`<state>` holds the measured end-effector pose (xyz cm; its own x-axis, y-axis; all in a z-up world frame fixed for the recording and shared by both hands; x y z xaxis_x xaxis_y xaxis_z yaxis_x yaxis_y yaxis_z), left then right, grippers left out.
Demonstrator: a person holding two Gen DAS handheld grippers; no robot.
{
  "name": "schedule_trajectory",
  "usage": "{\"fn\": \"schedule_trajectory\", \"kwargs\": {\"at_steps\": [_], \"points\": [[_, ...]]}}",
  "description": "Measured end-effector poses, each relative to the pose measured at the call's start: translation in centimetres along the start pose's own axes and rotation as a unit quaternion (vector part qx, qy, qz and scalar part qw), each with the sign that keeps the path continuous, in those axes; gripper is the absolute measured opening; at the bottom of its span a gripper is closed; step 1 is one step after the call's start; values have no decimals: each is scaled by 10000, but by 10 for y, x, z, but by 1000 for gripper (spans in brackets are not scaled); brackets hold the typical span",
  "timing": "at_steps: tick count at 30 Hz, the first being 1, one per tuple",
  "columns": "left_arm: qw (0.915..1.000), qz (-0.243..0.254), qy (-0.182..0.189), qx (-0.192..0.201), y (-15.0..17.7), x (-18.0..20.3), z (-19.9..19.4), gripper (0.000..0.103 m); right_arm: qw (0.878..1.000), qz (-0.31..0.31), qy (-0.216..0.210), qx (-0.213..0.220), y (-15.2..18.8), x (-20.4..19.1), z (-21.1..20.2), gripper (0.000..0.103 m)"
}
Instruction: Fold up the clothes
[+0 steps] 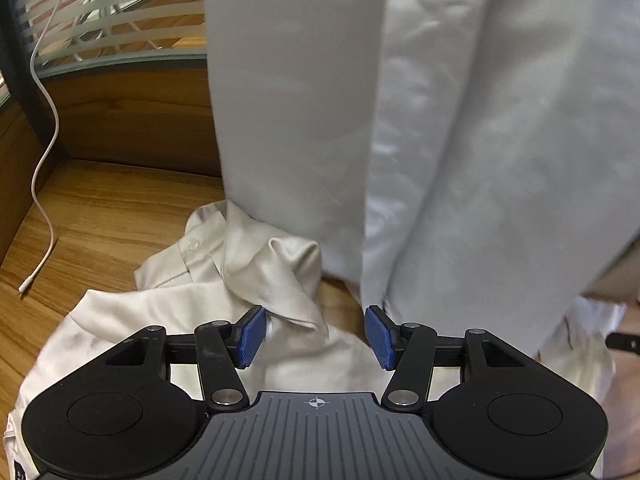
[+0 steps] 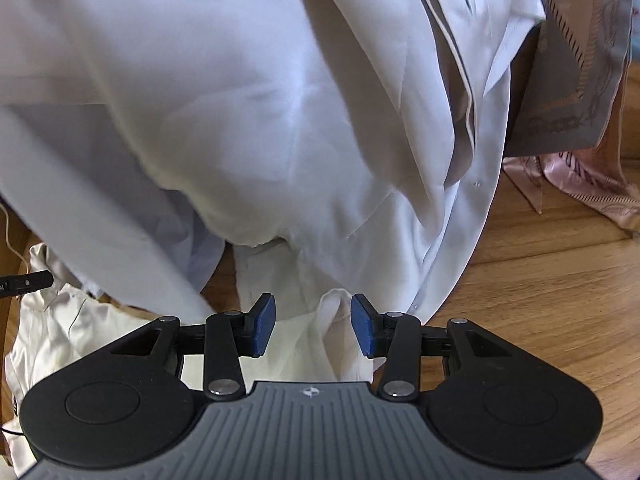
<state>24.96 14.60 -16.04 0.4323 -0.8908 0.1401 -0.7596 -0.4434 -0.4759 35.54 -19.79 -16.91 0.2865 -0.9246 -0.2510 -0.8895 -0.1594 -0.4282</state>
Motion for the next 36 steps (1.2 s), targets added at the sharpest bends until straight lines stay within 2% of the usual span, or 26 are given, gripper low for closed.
{"fn": "schedule_trajectory", "kwargs": {"at_steps": [5, 8, 10, 11, 12, 13, 14, 15, 19, 22, 28, 33, 35, 36], "points": [[9995, -202, -220, -126, 2, -9, 14, 56, 9995, 289, 42, -120, -2, 10, 15, 47], [9994, -170, -296, -105, 2, -9, 18, 56, 9982, 547, 14, -247, -2, 18, 26, 35], [9992, -185, -331, -94, 1, -10, 20, 45, 9970, 688, -24, -355, 1, 23, 33, 17], [9992, -202, -347, -81, 0, -11, 21, 40, 9964, 743, -28, -403, 2, 24, 35, 13], [9992, -227, -333, -56, 0, -13, 22, 32, 9960, 787, -10, -422, 5, 26, 36, 4], [9992, -245, -308, -22, 1, -15, 22, 17, 9958, 810, -20, -417, 7, 27, 35, 2], [9992, -226, -316, 22, 0, -16, 22, 10, 9959, 826, -30, -375, 9, 27, 33, 2], [9992, -194, -337, 68, 0, -17, 21, 8, 9959, 841, -41, -331, 11, 27, 31, 2], [9989, -176, -322, 305, -4, -20, 11, 6, 9976, 681, -81, 81, 9, 21, 11, 1], [9984, -100, -323, 443, -12, -21, 6, 6, 9994, 162, 173, 254, -2, 9, 2, 1], [9987, -86, -329, 392, -20, -23, 15, 6, 9975, -308, 409, 483, -27, -2, 9, 1], [9993, -21, -270, 266, -18, -21, 27, 9, 9970, -530, 463, 320, -30, 2, 26, 2], [9996, -12, -197, 199, -18, -20, 29, 16, 9963, -655, 513, 199, -29, 2, 29, 4], [9997, 8, -154, 191, -18, -20, 28, 26, 9933, -971, 611, -139, -27, 2, 27, 9]]}}
Point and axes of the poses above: each gripper's, at about its wrist camera, not at the fingertips, and z roughly the way its jaws point, x to its right, y to its underside, the point moved 4 cm from there along z, roughly the way its jaws point, and after that the axes turned 6 degrees about -z, right-handed, at the moved point
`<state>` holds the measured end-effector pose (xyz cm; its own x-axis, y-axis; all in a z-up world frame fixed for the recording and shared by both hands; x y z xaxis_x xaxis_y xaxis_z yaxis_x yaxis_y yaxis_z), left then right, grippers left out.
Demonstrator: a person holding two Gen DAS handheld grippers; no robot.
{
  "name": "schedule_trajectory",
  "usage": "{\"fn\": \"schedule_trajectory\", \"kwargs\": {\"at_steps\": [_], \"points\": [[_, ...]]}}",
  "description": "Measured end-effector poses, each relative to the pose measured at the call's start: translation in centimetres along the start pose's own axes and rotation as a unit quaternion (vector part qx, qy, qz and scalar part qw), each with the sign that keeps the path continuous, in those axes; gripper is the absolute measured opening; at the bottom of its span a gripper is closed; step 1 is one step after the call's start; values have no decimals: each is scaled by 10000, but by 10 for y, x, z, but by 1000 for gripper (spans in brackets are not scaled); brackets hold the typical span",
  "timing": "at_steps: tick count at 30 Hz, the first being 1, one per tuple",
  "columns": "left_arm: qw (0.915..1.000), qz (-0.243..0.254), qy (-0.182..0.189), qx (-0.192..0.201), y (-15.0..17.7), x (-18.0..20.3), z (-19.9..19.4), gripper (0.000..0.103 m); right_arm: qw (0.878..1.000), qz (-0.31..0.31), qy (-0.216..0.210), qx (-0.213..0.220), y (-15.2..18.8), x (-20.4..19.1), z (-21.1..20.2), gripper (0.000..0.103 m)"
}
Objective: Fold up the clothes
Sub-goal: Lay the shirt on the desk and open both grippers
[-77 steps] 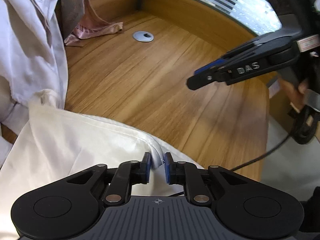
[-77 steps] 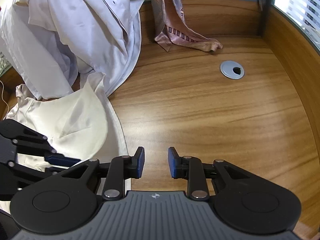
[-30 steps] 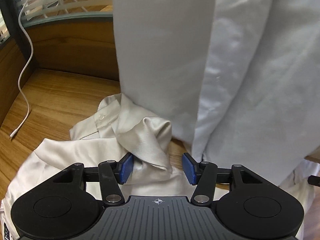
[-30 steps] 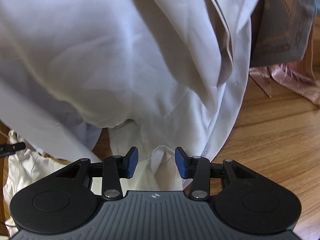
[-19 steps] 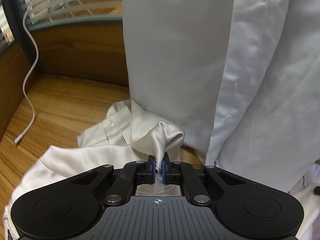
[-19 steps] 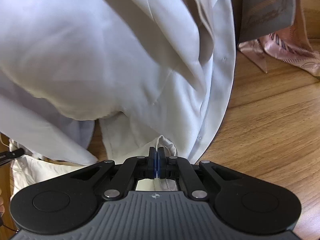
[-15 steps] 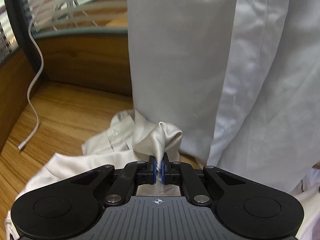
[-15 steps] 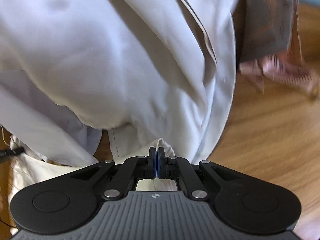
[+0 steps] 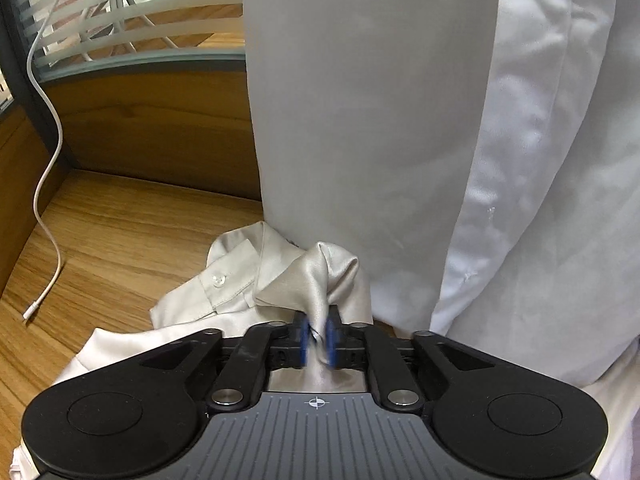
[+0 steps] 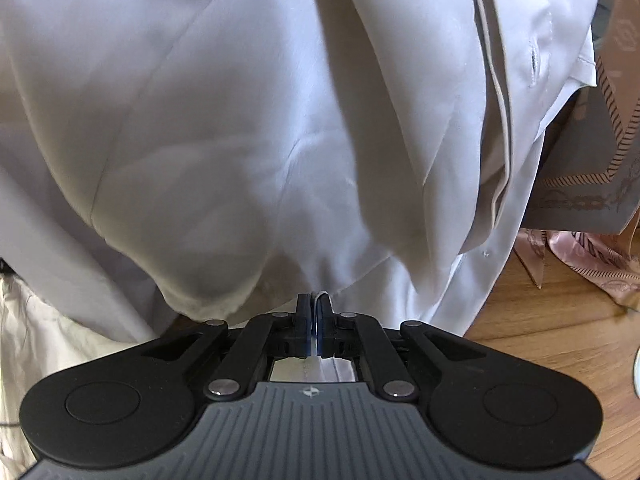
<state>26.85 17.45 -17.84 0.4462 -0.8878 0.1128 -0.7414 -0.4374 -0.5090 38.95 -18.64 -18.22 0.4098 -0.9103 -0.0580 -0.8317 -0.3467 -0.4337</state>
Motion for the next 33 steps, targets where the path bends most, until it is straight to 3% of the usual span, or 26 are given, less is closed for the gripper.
{"fn": "schedule_trajectory", "kwargs": {"at_steps": [1, 3, 8, 15, 16, 17, 25, 33], "points": [[10000, 24, 35, 23, -1, 0, -3, 39, 9999, -117, 16, -48, 1, 0, -4, 19], [9998, 113, 95, 141, -2, 0, -15, 49, 9997, -252, 47, 33, 2, -1, -18, 28], [9985, 436, 164, 298, 2, -4, -53, 50, 9995, -322, 2, 50, 21, 2, -63, 28], [9966, 772, 158, 232, 31, -20, -103, 50, 9995, -296, -32, -127, 92, 6, -117, 28], [9962, 831, 120, 235, 36, -22, -110, 50, 9996, -270, -41, -81, 106, 4, -121, 28], [9957, 888, 78, 240, 42, -24, -117, 50, 9962, -301, -470, 667, 117, -6, -124, 28], [9975, 701, 37, 109, 77, -49, -149, 50, 9985, -71, -367, 389, 208, -12, -112, 28], [9992, 390, -55, -69, 115, -82, -166, 55, 9995, -106, -209, 195, 236, -13, -85, 28]]}}
Point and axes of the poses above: each gripper's, at about its wrist camera, not at the fingertips, and z roughly the way its jaws point, x to its right, y to its underside, the point moved 4 cm from there along z, roughly the way its jaws point, and after that the axes turned 6 degrees about -z, right-handed, at the moved point
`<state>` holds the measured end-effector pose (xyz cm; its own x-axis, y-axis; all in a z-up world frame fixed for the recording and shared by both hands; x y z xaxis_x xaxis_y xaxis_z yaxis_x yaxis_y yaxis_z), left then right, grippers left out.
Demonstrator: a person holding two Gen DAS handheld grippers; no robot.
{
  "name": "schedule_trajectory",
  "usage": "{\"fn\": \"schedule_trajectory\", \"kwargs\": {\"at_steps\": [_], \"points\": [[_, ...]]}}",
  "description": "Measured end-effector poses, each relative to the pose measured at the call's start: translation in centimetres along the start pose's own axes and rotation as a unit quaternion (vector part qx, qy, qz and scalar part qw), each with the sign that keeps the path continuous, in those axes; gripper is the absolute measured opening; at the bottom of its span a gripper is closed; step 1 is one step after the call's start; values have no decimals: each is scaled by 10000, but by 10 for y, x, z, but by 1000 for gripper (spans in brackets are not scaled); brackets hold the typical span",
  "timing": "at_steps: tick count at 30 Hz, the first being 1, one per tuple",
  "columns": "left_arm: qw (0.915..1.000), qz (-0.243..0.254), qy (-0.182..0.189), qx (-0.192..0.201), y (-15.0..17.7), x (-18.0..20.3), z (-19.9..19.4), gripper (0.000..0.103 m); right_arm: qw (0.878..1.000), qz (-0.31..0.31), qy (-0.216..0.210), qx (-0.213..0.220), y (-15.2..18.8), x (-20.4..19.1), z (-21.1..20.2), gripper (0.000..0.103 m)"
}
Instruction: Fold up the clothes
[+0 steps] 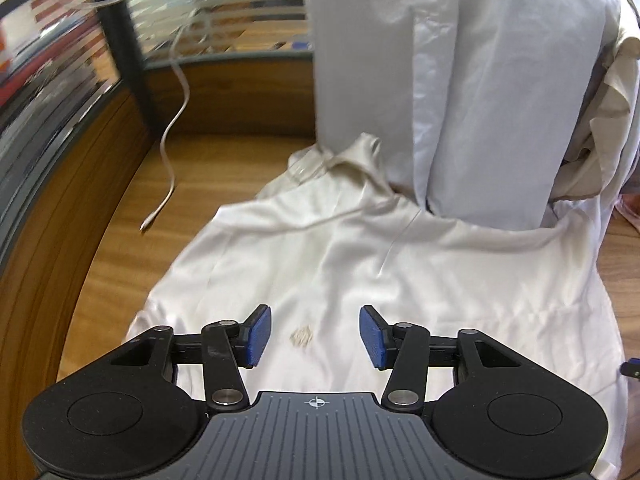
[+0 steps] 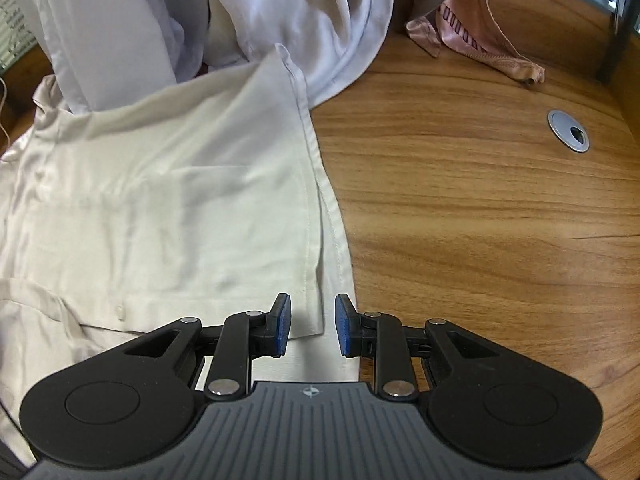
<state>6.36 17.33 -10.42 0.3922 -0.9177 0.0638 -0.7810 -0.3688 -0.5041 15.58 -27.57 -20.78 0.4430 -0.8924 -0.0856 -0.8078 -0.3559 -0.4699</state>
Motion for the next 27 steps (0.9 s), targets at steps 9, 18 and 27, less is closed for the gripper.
{"fn": "schedule_trajectory", "kwargs": {"at_steps": [9, 18, 27], "points": [[9993, -254, -229, -161, 33, -25, -9, 55, 9997, -230, 13, 44, 4, -7, 7, 9], [9985, -404, -332, -135, 51, -37, -17, 56, 9995, -4, 296, -109, 0, 8, -7, 11], [9981, -327, -413, -309, 82, -51, -16, 56, 9971, -525, -433, 330, 20, -32, -61, 33]]}}
Point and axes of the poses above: each gripper's, at about its wrist camera, not at the fingertips, and z roughly the way its jaws point, x to its right, y to its underside, the point moved 4 cm from there along z, roughly the way its jaws point, and after that the axes turned 6 degrees about -z, right-handed, at the moved point
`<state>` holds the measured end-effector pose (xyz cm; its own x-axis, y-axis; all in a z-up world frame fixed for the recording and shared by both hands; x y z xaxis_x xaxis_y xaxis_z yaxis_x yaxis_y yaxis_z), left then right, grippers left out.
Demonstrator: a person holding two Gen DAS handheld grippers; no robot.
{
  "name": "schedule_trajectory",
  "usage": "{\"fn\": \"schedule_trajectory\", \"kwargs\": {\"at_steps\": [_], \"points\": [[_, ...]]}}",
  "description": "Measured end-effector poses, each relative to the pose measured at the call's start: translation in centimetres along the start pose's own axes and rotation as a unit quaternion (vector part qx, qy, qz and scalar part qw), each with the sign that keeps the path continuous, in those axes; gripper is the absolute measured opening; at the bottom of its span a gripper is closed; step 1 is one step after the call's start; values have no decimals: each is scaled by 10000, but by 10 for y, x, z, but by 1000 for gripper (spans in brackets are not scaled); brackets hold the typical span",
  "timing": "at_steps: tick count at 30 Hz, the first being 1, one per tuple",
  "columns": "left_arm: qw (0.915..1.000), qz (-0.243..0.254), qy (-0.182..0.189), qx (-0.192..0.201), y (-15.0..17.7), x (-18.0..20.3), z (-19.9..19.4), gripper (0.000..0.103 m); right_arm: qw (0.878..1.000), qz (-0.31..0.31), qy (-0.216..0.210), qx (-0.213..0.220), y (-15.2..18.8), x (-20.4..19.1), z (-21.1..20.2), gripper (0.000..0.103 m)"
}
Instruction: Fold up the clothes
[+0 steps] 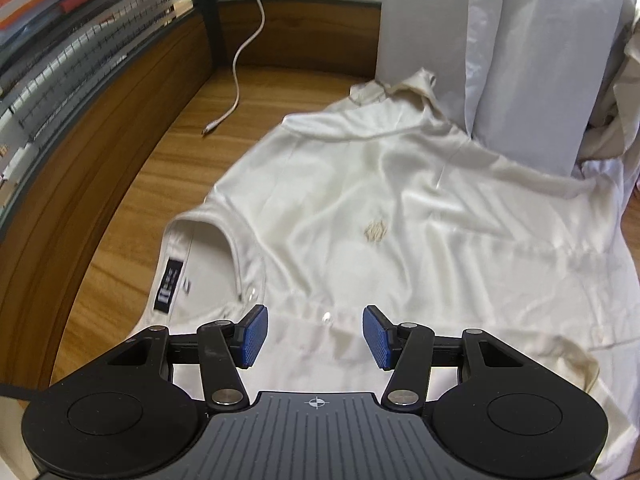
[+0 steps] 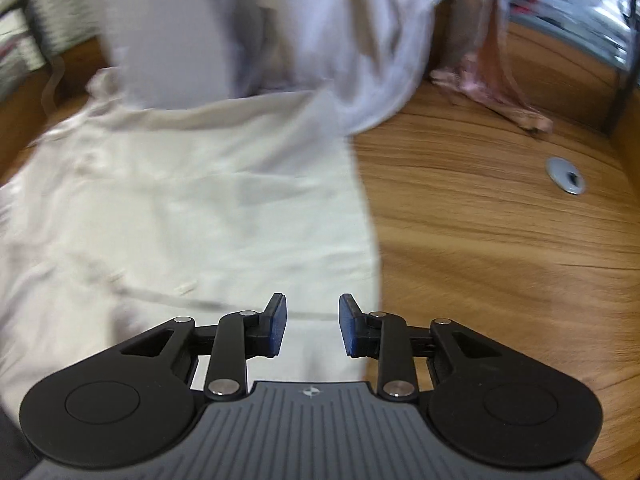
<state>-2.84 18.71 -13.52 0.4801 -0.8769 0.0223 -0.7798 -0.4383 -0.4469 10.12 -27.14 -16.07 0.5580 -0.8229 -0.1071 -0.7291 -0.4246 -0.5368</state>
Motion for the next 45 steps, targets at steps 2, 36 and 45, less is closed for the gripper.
{"fn": "schedule_trajectory", "kwargs": {"at_steps": [2, 36, 45], "points": [[9999, 92, 1, -51, 7, -2, 2, 56, 9993, -258, -280, 12, 11, -16, -13, 33], [9991, 376, -135, 161, 28, -75, 25, 55, 9921, -1081, 631, -88, 60, -128, -49, 5], [9983, 509, 77, 283, 25, -46, 10, 55, 9857, -1088, 1278, 116, 20, -73, -38, 5]]}}
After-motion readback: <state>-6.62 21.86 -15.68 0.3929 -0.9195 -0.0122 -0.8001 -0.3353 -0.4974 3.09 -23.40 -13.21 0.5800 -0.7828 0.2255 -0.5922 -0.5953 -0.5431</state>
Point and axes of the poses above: each gripper's, at about its wrist camera, not at the fingertips, and z roughly the way its jaws point, x to its right, y to its underside, the point moved 4 cm from there along z, roughly the way its jaws point, and after that the axes turned 6 degrees about -z, right-handed, at the moved point
